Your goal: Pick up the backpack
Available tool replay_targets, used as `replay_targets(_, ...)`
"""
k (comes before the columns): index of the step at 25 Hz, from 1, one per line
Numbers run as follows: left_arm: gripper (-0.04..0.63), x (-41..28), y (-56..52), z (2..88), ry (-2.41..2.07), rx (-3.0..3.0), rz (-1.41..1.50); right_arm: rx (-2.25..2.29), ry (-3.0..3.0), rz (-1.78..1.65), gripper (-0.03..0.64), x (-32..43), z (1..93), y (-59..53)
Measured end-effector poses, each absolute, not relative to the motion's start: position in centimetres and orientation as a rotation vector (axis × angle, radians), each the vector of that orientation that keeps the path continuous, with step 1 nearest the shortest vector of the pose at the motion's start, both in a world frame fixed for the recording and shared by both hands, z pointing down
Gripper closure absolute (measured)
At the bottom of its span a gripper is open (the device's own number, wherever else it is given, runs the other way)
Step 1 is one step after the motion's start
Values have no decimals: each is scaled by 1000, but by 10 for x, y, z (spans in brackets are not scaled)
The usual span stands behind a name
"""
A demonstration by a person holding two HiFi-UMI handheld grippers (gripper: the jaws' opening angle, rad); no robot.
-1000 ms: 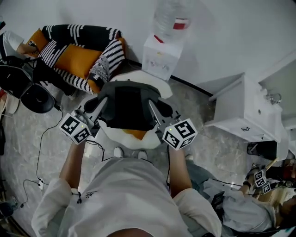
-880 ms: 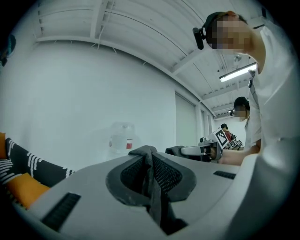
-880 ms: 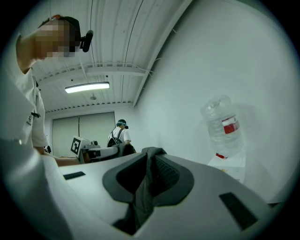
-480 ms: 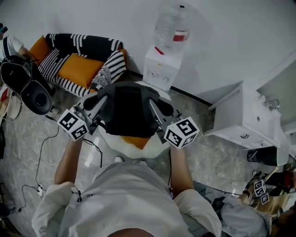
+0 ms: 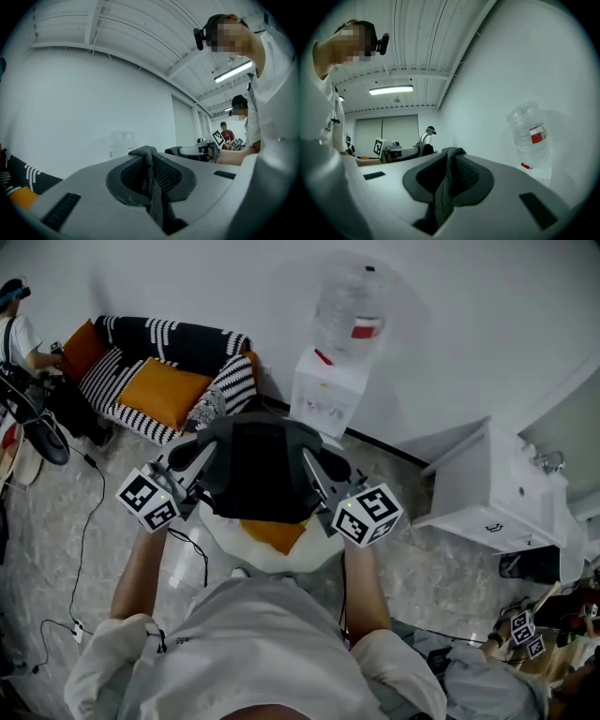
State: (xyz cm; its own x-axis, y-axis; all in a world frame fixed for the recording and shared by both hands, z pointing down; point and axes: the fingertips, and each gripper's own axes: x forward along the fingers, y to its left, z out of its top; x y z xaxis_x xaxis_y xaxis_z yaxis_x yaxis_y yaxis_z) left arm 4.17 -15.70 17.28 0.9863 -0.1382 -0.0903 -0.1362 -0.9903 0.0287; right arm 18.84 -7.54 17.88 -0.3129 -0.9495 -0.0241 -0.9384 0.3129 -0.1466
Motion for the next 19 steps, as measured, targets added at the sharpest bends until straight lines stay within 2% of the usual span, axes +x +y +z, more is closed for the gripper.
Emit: replay_targets(19, 561, 32, -161, 181, -226, 3073, -136, -1781, 2476, -182, 577, 178, 184, -80)
